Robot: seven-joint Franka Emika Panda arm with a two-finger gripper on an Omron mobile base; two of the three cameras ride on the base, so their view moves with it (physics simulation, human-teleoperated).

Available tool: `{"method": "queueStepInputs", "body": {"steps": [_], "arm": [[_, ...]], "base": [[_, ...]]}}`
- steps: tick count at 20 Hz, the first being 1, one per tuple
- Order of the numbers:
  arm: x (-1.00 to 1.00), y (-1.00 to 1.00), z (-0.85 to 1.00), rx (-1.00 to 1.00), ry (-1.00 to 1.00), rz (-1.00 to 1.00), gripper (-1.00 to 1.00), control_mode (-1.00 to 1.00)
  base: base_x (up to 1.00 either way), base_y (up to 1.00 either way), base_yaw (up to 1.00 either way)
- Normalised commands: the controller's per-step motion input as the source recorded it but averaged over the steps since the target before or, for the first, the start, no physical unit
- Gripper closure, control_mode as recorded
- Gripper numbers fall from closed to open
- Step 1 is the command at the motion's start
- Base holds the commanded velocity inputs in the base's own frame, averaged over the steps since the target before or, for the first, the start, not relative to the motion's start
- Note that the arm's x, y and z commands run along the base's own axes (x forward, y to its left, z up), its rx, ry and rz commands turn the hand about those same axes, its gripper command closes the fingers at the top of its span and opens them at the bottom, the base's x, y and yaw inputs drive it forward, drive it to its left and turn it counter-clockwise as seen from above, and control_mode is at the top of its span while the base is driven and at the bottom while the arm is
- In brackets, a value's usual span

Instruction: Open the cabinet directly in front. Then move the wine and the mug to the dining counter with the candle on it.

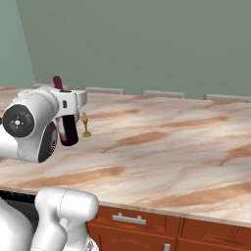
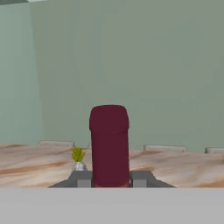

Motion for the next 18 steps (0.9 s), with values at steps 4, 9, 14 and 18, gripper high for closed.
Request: {"method": "queueStepInputs", "body": {"steps": [4, 9, 14, 18], "arm": [[0.32, 0.00, -0.21, 0.00, 0.00, 0.07, 1.00, -1.00], [0.21, 0.02, -0.21, 0.00, 0.00, 0.04, 1.00, -1.00], [0.20, 0.10, -0.14, 0.00, 0.00, 0.00, 1.00, -1.00], [0.29, 0.13, -0.05, 0.00, 0.00, 0.00, 1.00, -1.00]], "base": [[0.00, 0.00, 0.00], [0.00, 0.00, 0.00], [0.00, 0.00, 0.00], [0.00, 0.00, 0.00]]}}
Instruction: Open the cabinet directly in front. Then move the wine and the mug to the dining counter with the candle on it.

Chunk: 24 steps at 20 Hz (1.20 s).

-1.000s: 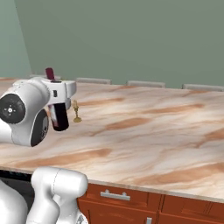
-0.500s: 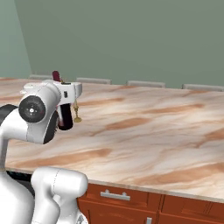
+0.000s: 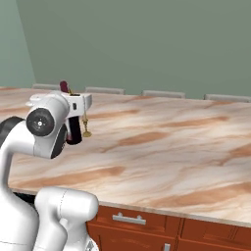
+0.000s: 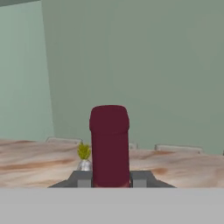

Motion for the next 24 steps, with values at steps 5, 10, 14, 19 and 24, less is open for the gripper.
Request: {"method": "queueStepInputs", "body": {"steps": [5, 10, 14, 19, 24], "arm": [[0.38, 0.02, -0.07, 0.00, 0.00, 0.00, 1.00, -1.00], [0.25, 0.00, -0.14, 0.00, 0.00, 0.00, 1.00, -1.00], [0.24, 0.00, -0.21, 0.00, 0.00, 0.00, 1.00, -1.00], [0.24, 0.00, -0.20, 0.00, 0.00, 0.00, 1.00, -1.00], [0.19, 0.00, -0.18, 0.00, 0.00, 0.00, 1.00, -1.00]], "base": [[0.00, 0.00, 0.00], [0.00, 0.00, 0.00], [0.00, 0.00, 0.00], [0.00, 0.00, 0.00], [0.00, 0.00, 0.00]]}}
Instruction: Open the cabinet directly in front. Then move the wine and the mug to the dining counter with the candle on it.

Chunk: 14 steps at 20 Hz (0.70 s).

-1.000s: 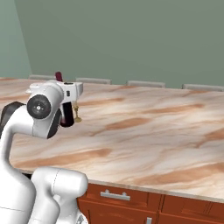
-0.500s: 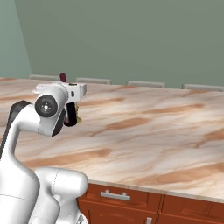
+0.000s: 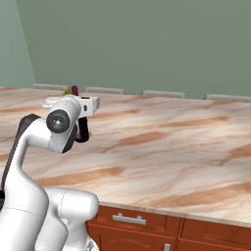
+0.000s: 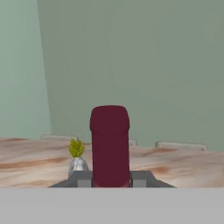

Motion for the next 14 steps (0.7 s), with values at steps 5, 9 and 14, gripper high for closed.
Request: {"method": "queueStepInputs", "body": {"steps": [5, 9, 14], "arm": [[0.17, 0.00, -0.20, 0.00, 0.00, 0.00, 1.00, -1.00], [0.19, 0.00, -0.20, 0.00, 0.00, 0.00, 1.00, -1.00], [0.20, 0.00, -0.21, 0.00, 0.00, 0.00, 1.00, -1.00]], "base": [[0.00, 0.00, 0.00], [0.00, 0.00, 0.00], [0.00, 0.00, 0.00]]}}
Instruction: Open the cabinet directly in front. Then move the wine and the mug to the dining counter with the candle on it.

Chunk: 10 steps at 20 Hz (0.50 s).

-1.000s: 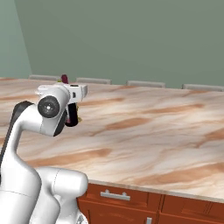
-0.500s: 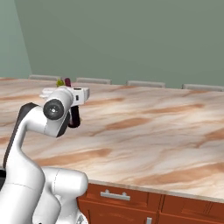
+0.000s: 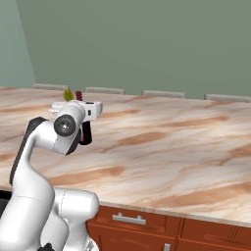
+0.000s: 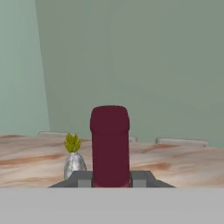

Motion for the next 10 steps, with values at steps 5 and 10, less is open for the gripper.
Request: {"method": "queueStepInputs", "body": {"steps": [5, 10], "arm": [[0.23, 0.00, -0.21, 0.00, 0.00, 0.00, 1.00, -1.00], [0.17, 0.00, -0.17, 0.00, 0.00, 0.00, 1.00, -1.00]], "base": [[0.00, 0.00, 0.00], [0.00, 0.00, 0.00]]}}
